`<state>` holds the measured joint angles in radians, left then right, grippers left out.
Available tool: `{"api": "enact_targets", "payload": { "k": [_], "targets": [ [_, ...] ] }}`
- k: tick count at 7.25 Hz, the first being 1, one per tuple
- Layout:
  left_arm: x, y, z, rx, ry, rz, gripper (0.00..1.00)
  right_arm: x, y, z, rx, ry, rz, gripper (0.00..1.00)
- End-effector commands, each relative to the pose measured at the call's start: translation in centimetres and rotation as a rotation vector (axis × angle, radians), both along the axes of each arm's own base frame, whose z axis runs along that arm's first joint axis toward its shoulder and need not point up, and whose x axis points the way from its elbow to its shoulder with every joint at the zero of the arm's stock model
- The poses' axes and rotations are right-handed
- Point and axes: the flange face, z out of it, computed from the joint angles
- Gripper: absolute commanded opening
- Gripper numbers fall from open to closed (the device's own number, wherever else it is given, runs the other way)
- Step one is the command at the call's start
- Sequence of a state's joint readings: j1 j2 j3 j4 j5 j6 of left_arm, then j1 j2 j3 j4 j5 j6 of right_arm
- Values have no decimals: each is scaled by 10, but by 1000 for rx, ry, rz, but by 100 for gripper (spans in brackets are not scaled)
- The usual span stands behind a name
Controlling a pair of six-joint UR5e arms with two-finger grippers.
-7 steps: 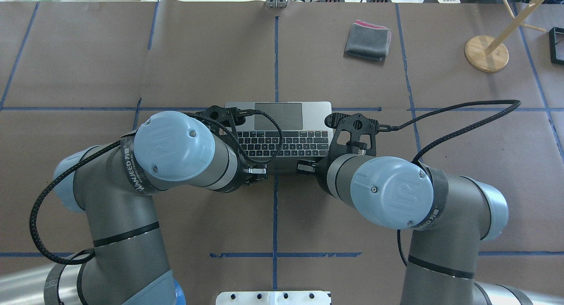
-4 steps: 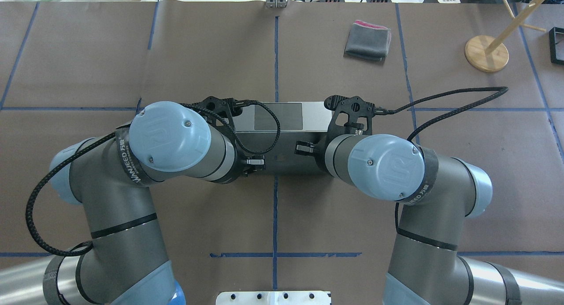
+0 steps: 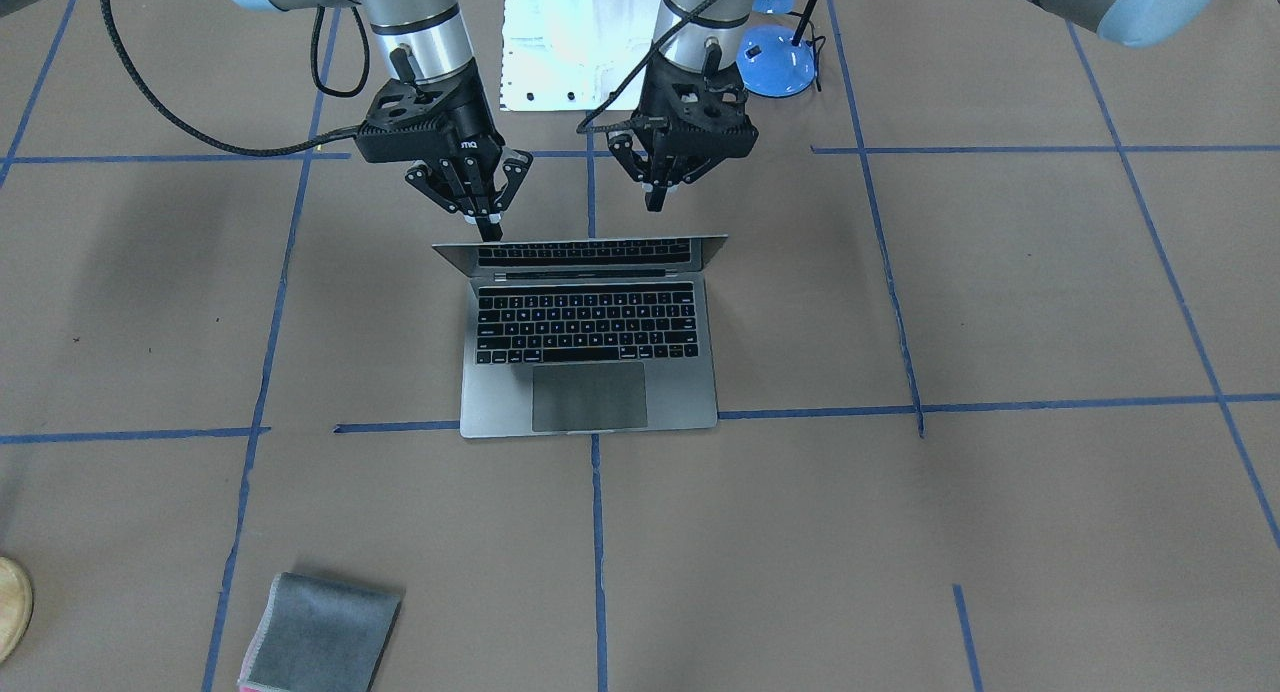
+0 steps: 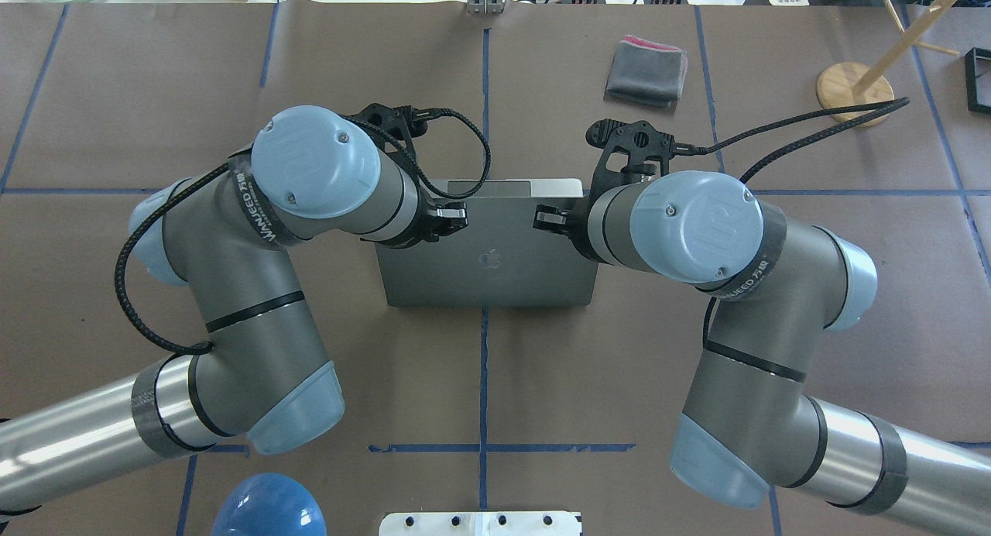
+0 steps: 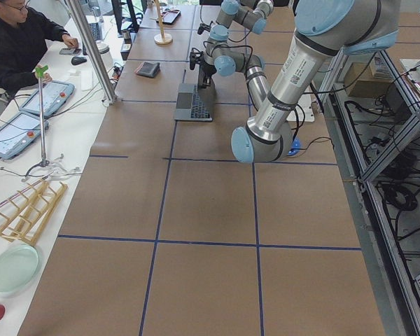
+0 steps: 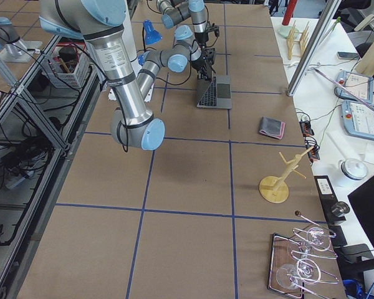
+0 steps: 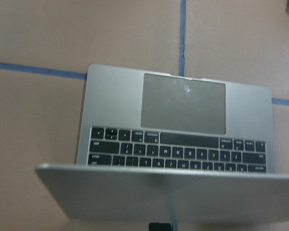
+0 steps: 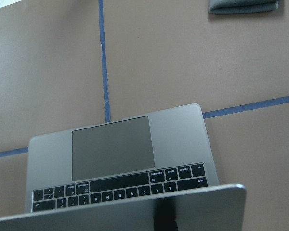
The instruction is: Close laptop
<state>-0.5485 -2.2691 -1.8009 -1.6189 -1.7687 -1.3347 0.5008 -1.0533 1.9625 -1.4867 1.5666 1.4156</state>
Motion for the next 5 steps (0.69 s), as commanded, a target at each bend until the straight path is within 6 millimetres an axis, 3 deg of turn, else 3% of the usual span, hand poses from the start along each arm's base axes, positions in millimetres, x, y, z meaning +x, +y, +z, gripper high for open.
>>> {"api": "enact_targets", "payload": {
  "k": [1,2,4,5],
  "targets": [
    [2,-20,12,12,-21,-9,0,-19,-29,-1,-20,28,-4,0],
    [2,-25,16,11,-30,-14,0,-28,-50,4,-33,50,-10,0],
    [11,-33,25,12,-27,-16,0,-43,-90,34,-25,0,3,0],
    [16,-40,31,13,-32,-18,0,-40,-96,36,-27,2,2,0]
  ]
}}
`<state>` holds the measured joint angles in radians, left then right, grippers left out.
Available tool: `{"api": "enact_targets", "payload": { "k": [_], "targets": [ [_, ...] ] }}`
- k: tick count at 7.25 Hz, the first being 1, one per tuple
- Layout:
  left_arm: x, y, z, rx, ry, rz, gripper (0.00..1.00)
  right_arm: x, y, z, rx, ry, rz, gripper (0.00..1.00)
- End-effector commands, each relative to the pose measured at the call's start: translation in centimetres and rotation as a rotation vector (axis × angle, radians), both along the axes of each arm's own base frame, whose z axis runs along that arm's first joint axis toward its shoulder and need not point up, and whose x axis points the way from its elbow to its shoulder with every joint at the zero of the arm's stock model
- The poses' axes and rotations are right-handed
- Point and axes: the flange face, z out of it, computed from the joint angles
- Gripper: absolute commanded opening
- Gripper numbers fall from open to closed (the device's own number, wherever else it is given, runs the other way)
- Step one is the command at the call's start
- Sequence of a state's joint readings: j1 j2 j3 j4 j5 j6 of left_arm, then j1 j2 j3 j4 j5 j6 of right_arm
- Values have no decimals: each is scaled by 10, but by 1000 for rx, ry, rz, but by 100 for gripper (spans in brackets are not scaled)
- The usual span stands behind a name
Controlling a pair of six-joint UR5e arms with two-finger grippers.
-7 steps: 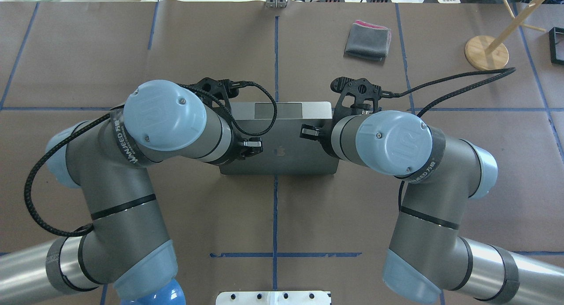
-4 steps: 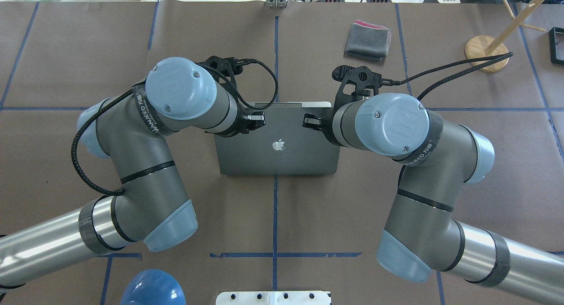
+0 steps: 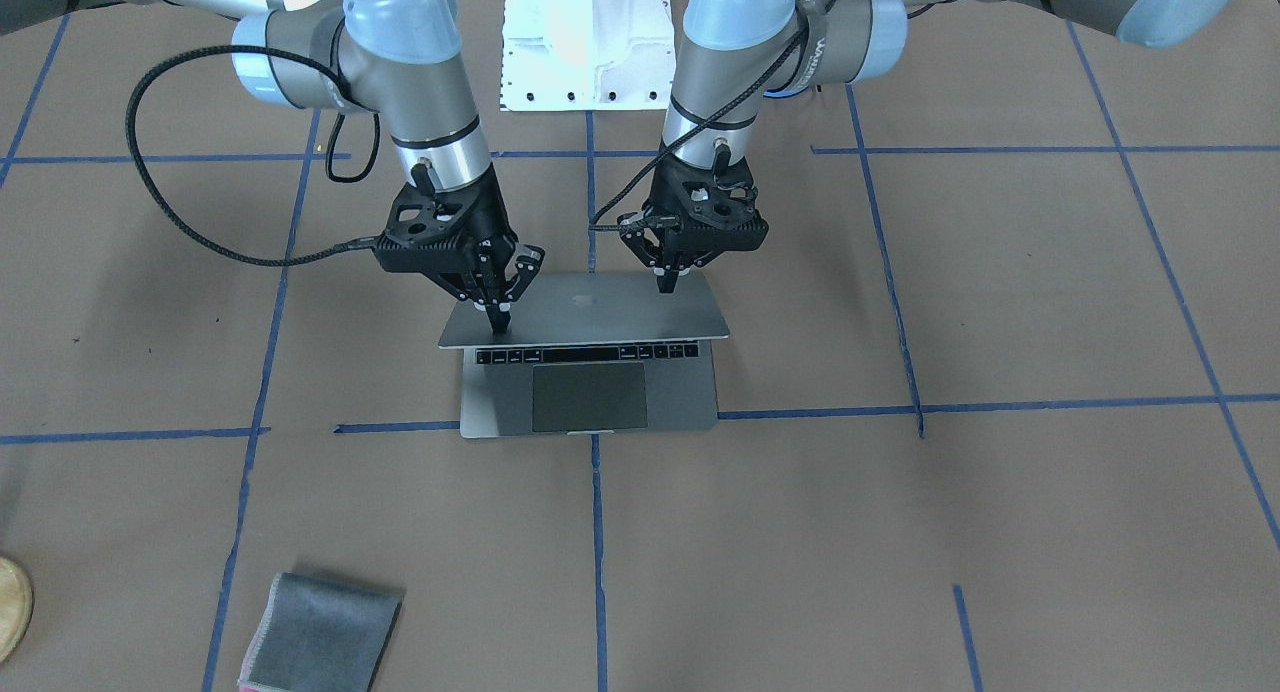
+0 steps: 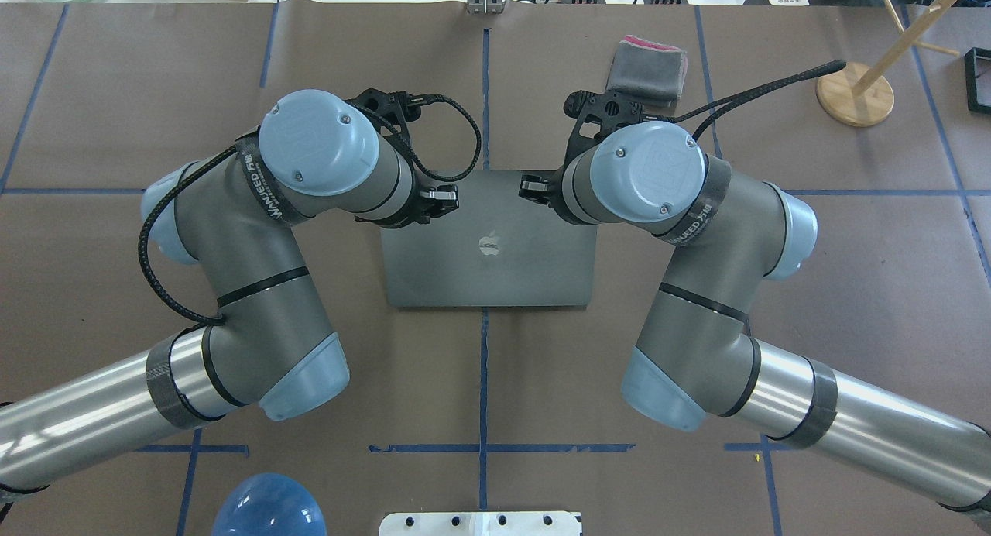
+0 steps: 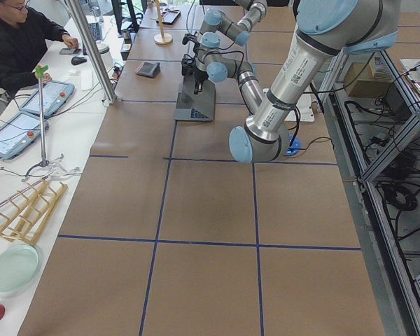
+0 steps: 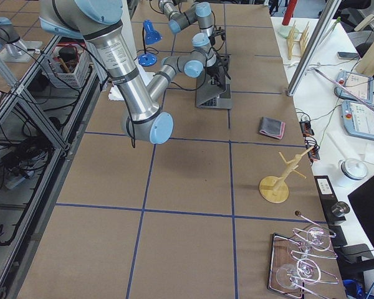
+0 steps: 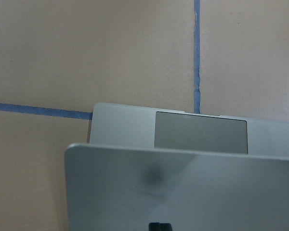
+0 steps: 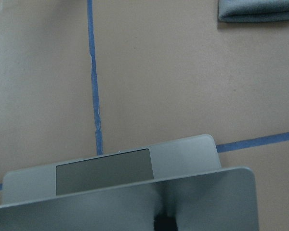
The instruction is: Close laptop
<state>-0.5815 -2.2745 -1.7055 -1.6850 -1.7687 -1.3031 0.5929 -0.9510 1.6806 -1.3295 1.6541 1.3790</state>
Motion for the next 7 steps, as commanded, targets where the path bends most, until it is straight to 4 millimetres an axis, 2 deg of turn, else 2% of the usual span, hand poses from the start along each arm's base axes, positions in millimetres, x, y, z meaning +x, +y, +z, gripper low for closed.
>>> {"api": "enact_targets", "payload": {
  "k": [1,3,6,7],
  "targets": [
    [10,-19,16,8,-12,-5,0,1,-16,10,-4,-7,2,0],
    [36,-49,40,18,-3,-17,0,5,-20,10,-9,-12,-7,0],
    [53,-62,55,22,-14,-12,0,30,-40,9,-5,-21,-45,0],
    [62,-69,66,21,-17,-11,0,37,-44,9,-7,-25,-52,0]
  ]
}}
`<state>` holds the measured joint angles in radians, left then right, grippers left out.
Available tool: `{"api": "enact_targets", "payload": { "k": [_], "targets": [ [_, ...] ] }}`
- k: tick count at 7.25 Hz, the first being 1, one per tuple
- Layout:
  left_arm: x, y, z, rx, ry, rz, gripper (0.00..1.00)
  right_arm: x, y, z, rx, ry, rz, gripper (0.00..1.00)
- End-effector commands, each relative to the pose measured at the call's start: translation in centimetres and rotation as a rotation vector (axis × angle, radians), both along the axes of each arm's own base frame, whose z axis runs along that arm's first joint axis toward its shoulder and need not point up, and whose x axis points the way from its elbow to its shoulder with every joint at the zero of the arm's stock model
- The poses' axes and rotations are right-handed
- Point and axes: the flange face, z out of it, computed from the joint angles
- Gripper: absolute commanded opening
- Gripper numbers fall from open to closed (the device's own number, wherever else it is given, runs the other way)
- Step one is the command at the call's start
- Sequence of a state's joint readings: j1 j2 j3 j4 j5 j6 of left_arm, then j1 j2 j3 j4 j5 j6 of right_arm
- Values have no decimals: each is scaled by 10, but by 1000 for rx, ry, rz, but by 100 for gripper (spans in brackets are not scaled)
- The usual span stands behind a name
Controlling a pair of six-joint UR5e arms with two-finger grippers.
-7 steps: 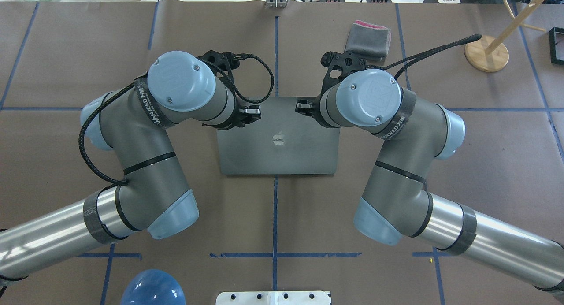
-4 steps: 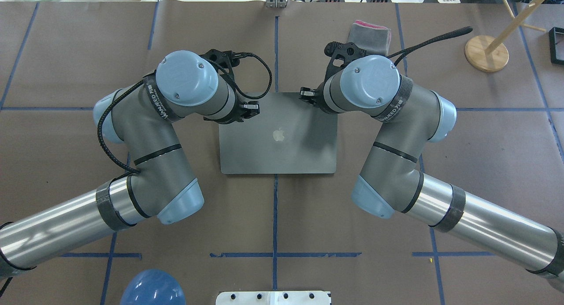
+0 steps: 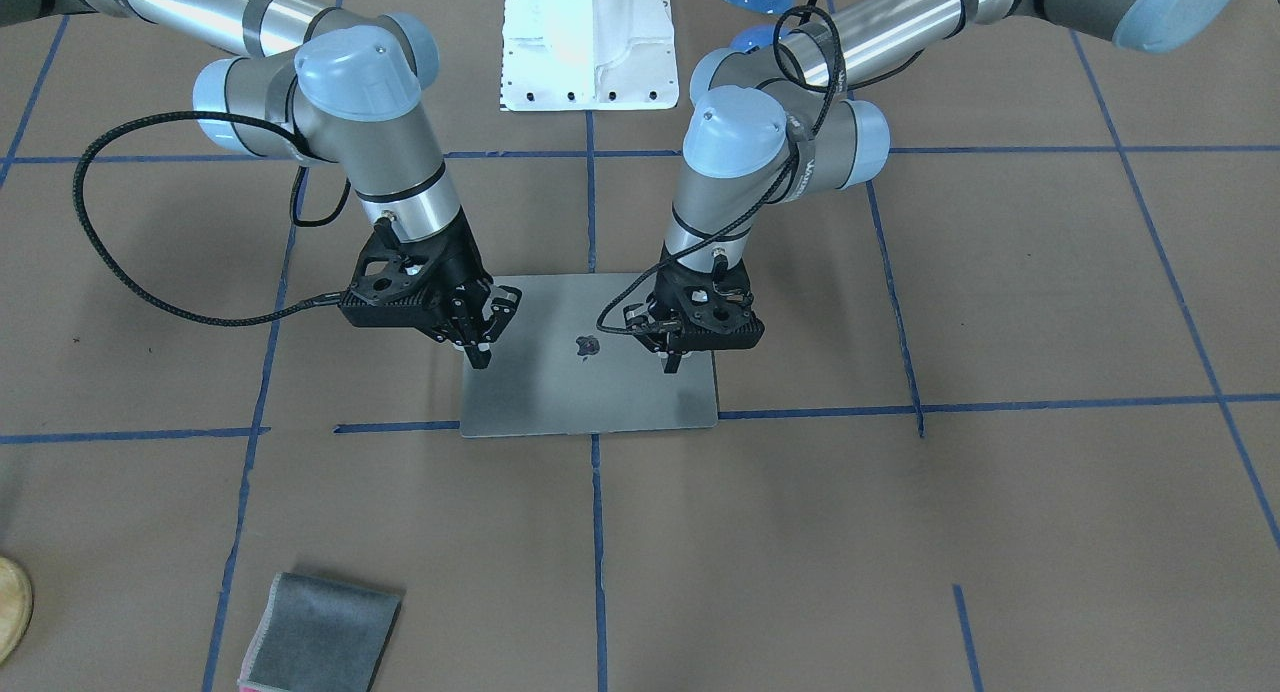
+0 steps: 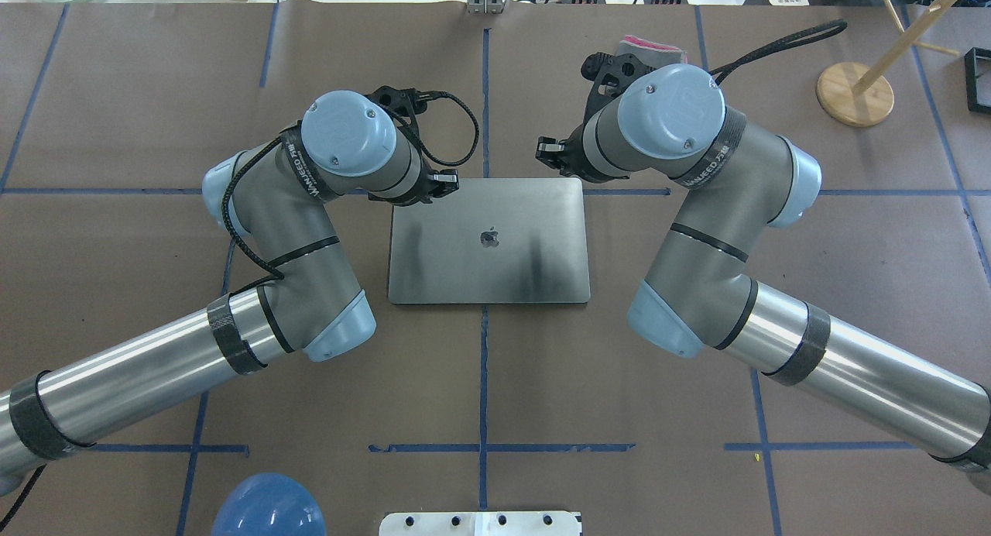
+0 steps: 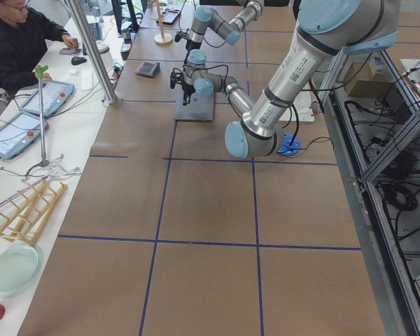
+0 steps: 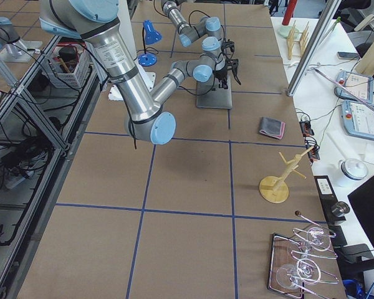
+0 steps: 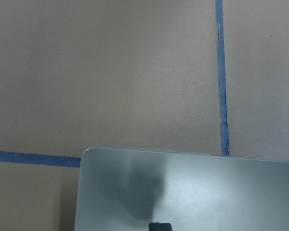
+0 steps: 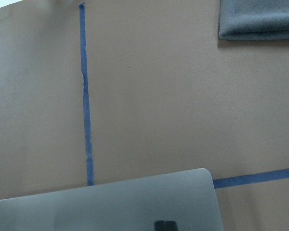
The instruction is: Close laptop
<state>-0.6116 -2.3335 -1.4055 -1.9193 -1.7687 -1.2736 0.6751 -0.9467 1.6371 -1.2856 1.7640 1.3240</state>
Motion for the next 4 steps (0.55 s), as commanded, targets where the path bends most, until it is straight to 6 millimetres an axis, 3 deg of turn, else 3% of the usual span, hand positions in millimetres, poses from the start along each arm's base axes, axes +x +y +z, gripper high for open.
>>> {"api": "enact_targets", "payload": {
  "k": [1,3,4],
  "targets": [
    [18,-13,21,-5,-12,4,0,15,-10,-1,-9,-15,-24,0],
    [22,-16,32,-10,-30,10,0,27,-17,-2,-16,-27,-39,0],
    [23,-16,27,-8,-24,11,0,37,-22,-2,-19,-34,-51,6]
  ]
}}
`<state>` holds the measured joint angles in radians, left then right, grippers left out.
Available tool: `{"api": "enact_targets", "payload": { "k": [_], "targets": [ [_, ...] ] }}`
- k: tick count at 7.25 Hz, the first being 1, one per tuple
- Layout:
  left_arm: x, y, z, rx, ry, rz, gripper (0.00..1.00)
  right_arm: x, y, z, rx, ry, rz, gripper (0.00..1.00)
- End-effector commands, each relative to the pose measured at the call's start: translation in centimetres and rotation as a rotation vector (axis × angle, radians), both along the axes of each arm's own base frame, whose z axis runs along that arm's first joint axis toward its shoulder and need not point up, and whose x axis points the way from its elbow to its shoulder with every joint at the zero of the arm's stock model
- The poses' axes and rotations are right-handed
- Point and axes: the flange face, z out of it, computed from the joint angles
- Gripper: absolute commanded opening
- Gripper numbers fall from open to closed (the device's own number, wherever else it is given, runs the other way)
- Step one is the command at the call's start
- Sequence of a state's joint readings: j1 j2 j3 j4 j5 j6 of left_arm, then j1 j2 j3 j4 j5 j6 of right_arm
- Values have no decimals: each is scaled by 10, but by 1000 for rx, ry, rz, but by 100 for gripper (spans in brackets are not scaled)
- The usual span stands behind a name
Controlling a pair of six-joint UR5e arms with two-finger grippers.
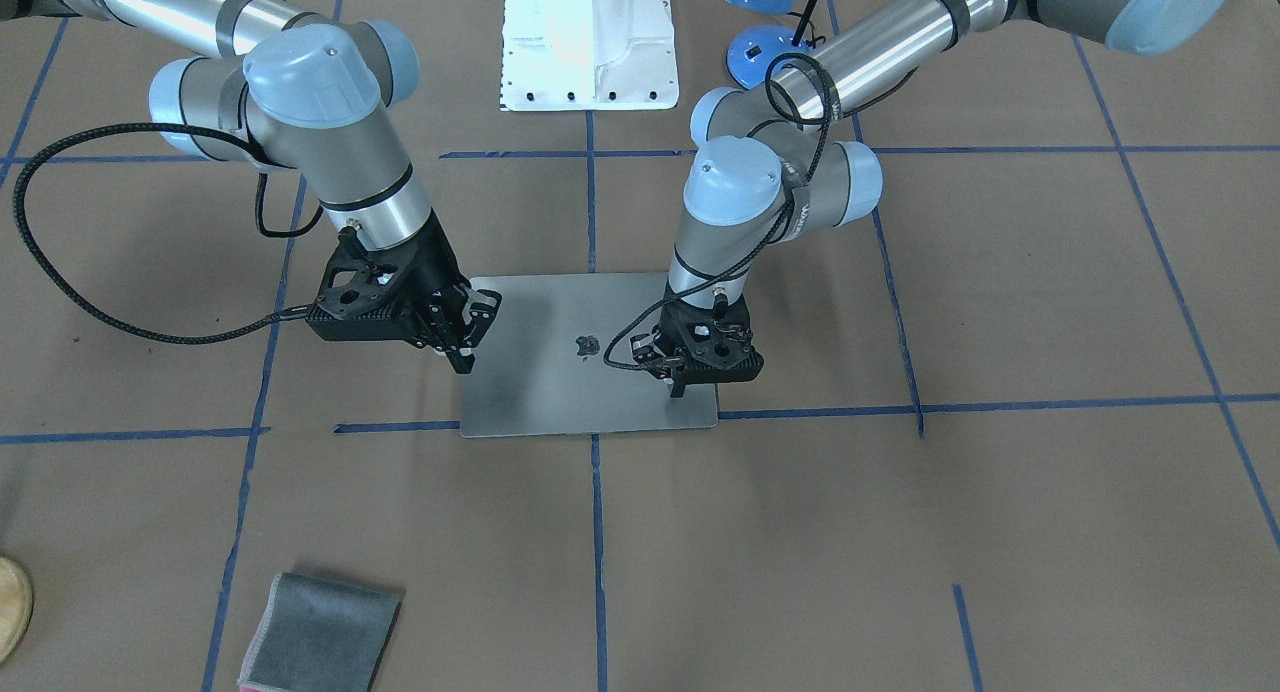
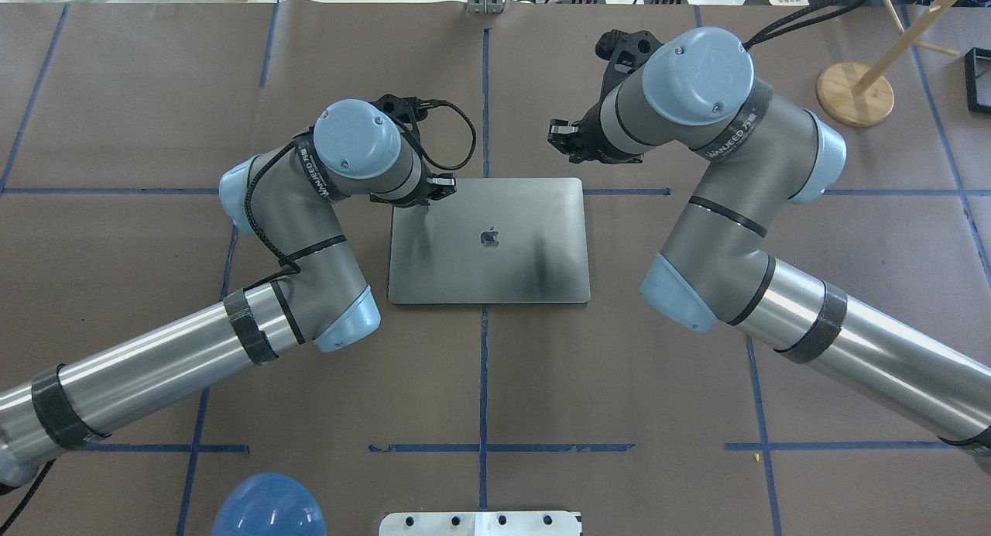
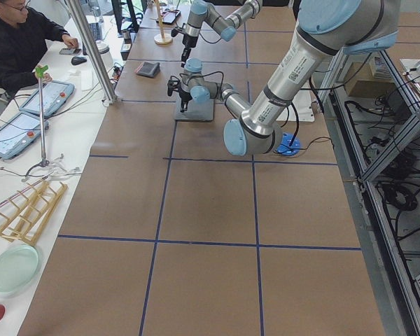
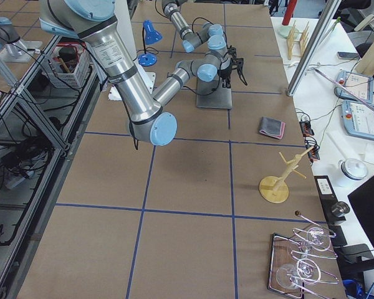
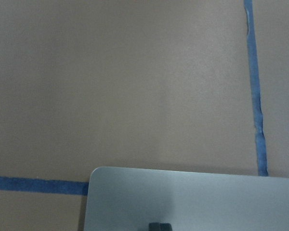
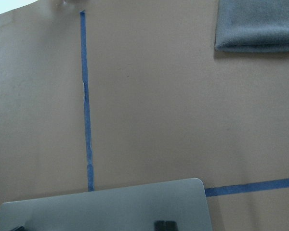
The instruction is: Close laptop
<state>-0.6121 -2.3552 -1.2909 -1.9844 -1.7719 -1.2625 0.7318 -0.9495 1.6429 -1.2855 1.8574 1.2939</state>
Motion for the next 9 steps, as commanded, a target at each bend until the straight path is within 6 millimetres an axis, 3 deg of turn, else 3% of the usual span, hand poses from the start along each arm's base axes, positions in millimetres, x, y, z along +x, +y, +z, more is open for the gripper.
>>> {"api": "enact_targets", "payload": {
  "k": [1,2,4,5,7,9],
  "targets": [
    [-1,-3,-2,2,2,0,79,23,-12,3,-31,-28,-39,76],
    [-108,-59,-36,-127,113,50,100,133,3,47,-23,13,-116,100],
    [-137,-50,-39,-131,127,49,100,149,13,47,1,50,-144,100],
    [-156,-50,-30,-146,132,46,100,158,16,58,-7,60,-142,100],
    [-212,-47,5,-122,125,88,100,202,32,98,50,112,-194,100],
    [-272,-32,43,-66,41,121,100,271,35,161,89,161,-275,100]
  ]
}}
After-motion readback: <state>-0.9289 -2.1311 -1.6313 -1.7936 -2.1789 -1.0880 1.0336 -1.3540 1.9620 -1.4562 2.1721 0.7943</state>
